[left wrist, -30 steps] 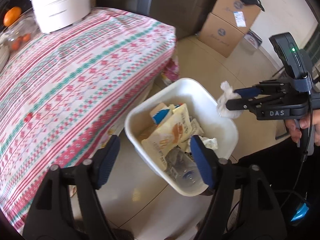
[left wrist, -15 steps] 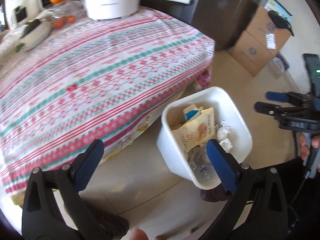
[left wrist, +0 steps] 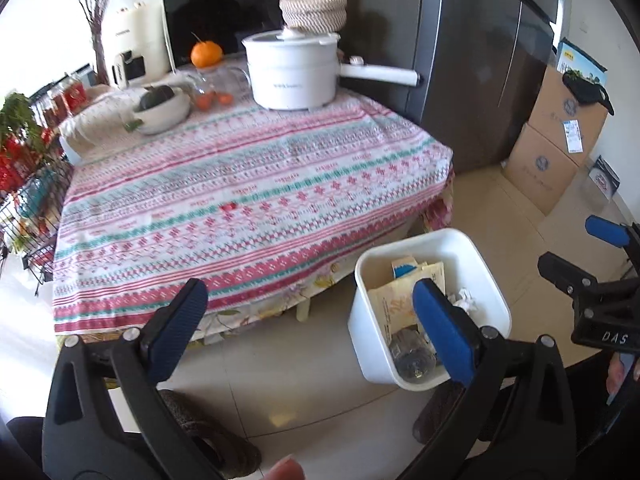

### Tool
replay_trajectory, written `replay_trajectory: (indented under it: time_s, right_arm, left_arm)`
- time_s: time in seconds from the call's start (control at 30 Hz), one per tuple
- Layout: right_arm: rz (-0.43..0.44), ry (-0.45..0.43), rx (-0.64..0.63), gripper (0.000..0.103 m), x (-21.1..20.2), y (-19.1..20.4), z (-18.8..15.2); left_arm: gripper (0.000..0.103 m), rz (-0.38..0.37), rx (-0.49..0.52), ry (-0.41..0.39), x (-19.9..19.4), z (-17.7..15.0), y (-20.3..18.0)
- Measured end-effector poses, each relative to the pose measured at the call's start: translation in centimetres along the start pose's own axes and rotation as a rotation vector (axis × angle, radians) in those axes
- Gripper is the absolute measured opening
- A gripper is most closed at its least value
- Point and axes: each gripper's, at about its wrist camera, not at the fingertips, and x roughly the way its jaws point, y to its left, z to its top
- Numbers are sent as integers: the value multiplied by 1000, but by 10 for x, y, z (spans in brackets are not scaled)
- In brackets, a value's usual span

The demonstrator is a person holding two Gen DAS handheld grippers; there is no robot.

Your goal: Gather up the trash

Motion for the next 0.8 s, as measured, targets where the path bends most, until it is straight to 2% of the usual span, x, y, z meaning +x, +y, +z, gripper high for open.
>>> replay_trajectory:
  time_s: [0.13,0.33,0.8]
  right_arm:
    - [19,-64,18,103,-19,2,-2]
    - [34,-112,51,103,-29,3,-1]
    - [39,-103,62,103,-24,2,0]
  left_arm:
    - [102,7,-16,-41,-9,-3,2]
    - [102,12,-9,-76,-13,-2,-1]
    - [102,3,-7,-71,-12,-4,-4]
